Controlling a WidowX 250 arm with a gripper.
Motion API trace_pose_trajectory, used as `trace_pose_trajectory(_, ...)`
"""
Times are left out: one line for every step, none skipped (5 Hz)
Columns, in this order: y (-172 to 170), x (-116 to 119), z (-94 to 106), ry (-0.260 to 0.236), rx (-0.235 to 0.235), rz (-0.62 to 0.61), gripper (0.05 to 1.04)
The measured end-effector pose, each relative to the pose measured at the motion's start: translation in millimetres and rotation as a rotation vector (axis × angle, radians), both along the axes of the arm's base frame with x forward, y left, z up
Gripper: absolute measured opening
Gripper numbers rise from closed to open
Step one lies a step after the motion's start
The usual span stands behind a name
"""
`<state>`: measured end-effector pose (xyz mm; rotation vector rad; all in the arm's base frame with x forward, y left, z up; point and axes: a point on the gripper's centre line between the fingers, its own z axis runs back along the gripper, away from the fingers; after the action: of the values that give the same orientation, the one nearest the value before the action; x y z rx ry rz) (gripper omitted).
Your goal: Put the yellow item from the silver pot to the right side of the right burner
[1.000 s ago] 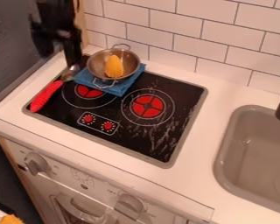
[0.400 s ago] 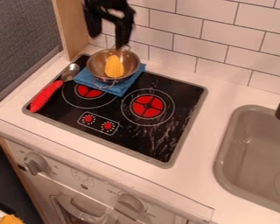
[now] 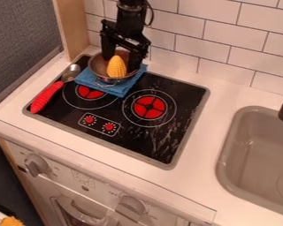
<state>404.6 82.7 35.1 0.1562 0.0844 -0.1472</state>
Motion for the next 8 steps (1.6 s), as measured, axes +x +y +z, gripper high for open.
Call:
trace_pose_trajectory(3.6,4.2,-14.3,0.033,0.016,0.021,0.956)
trace_pose_trajectory(2.6,6.5,-15.1,0.018,0.009,0.017,0.695)
trace_pose_trajectory(-0.1,-1.2,-15.6,0.017,-0.023,0.003,0.666)
trace_pose_trajectory(-5.7,-12.6,2.5,-0.011,-0.081,-0.018,0.666)
trace_pose_trajectory(-24.3,-14.8,32.4,-0.057,-0.124,-0.1,0.666)
trace_pose_trajectory(-69.9,-14.6,36.0,-0.046,-0.138,-0.233,0.666)
trace_pose_trajectory(-102.1,-14.1,32.4,-0.031,-0.076,-0.324,0.666)
trace_pose_trajectory(-117.3,-16.2,2.5,0.029,-0.026,-0.353,0.666)
